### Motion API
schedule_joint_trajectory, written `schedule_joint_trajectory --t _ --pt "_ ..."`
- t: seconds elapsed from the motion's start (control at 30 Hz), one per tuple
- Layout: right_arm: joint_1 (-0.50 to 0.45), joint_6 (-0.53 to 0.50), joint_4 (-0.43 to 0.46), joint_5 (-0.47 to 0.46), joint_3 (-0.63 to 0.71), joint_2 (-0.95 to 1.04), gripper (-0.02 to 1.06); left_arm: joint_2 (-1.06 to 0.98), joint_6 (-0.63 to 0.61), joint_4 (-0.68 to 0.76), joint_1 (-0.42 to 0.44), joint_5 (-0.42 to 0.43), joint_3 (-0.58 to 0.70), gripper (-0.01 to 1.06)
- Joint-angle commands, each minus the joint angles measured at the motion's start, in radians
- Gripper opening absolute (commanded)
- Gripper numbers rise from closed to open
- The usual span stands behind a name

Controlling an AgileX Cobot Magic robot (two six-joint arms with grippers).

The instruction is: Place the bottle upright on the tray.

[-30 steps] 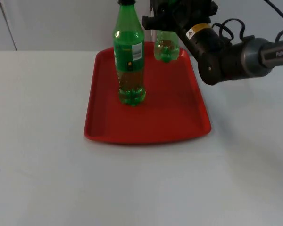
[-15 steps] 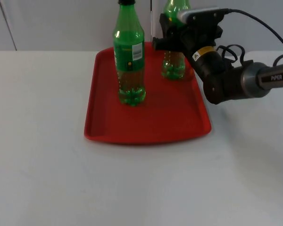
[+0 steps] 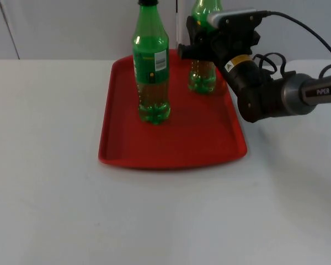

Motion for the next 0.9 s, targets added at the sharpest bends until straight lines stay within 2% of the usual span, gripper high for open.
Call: schedule_joint_trajectory --t 0.0,0.13,0.23,0.27,0.37,0.4,0.47,0.53,0.73,0.87 --pt "0.002 0.0 -0.008 0.004 -0.008 -0.001 0.0 -0.004 0.0 0.003 -0.008 -0.001 0.003 1.05" --pt "0.002 0.0 -0.072 0.002 -0.008 -0.001 0.01 -0.004 0.0 0.003 -0.008 -0.001 0.003 1.05" --pt "0.002 0.0 -0.091 0.002 -0.008 -0.001 0.19 -0.004 0.0 0.003 -0.008 -0.001 0.003 1.05" --pt "0.002 0.0 -0.091 0.002 -0.008 -0.001 0.19 -0.004 0.0 0.003 -0.008 -0.001 0.003 1.05" --pt "0.002 0.0 -0.118 0.002 -0.008 -0.001 0.5 -0.004 0.0 0.003 -0.008 -0.001 0.003 1.05" --pt "0.002 0.0 -0.118 0.002 -0.008 -0.001 0.5 -0.004 0.0 0.003 -0.008 -0.001 0.003 1.05" --pt "0.002 0.0 -0.118 0.002 -0.008 -0.001 0.77 -0.004 0.0 0.003 -0.008 -0.001 0.003 1.05" --pt "0.002 -0.007 -0.118 0.002 -0.008 -0.001 0.88 -0.004 0.0 0.003 -0.008 -0.001 0.003 1.05" --pt "0.002 0.0 -0.106 0.009 -0.008 -0.001 0.92 -0.004 0.0 0.003 -0.008 -0.001 0.003 1.05" --pt "0.002 0.031 -0.103 0.103 -0.008 -0.001 0.92 -0.004 0.0 0.003 -0.008 -0.001 0.003 1.05"
